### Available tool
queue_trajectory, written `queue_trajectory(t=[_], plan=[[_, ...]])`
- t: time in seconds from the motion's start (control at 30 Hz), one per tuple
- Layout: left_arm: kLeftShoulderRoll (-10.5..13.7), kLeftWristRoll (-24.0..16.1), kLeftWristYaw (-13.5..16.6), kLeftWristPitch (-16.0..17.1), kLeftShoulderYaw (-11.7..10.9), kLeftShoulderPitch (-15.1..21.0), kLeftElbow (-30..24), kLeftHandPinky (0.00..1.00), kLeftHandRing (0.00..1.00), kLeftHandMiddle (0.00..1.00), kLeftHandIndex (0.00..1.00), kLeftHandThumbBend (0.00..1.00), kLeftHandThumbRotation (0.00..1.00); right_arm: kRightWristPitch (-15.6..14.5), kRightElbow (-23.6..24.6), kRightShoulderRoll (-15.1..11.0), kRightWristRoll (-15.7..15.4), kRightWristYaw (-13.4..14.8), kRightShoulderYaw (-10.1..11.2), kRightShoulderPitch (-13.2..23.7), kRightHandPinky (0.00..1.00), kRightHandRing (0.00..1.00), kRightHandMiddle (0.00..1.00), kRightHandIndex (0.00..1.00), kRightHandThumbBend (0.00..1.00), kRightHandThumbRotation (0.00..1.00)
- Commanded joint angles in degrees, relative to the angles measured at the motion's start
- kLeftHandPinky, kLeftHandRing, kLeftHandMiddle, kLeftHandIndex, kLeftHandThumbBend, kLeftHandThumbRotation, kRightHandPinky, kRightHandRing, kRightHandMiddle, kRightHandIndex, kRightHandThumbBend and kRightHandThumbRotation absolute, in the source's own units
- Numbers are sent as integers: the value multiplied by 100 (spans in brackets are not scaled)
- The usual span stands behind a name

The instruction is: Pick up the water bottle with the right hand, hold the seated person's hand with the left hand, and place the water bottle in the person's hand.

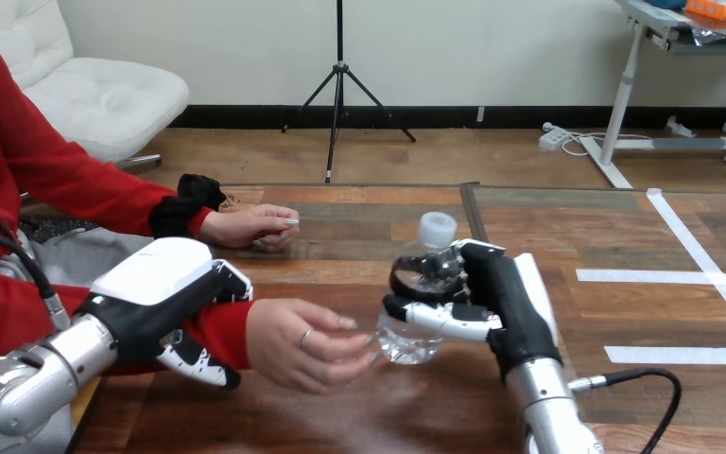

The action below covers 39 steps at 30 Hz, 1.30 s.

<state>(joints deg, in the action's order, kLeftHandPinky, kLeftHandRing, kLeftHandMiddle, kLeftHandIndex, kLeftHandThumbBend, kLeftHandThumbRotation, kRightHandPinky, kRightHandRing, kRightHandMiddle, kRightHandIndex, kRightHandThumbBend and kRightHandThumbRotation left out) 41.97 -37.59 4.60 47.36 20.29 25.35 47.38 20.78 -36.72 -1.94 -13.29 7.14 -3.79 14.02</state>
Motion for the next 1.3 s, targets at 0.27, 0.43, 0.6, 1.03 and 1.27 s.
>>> queue_trajectory(t=[0.27,0.43,0.6,1.03,1.27], plan=[[-552,526,104,180,-388,656,-1199,26,32,38,39,73,0,593,195,297,-98,244,-211,883,34,40,46,47,83,0],[-560,544,43,131,-396,666,-1271,25,32,38,39,74,0,629,197,346,-53,208,-244,865,34,39,46,47,83,0],[-554,566,-53,95,-396,698,-1320,26,32,38,39,74,0,600,253,378,-107,209,-312,832,33,39,45,47,83,0],[-578,576,-232,-61,-454,708,-1501,27,33,39,39,75,0,520,394,464,-221,253,-493,749,33,39,46,47,83,0],[-602,604,-248,-3,-477,723,-1477,29,34,39,40,76,0,452,457,545,-313,327,-558,725,33,40,46,47,83,0]])
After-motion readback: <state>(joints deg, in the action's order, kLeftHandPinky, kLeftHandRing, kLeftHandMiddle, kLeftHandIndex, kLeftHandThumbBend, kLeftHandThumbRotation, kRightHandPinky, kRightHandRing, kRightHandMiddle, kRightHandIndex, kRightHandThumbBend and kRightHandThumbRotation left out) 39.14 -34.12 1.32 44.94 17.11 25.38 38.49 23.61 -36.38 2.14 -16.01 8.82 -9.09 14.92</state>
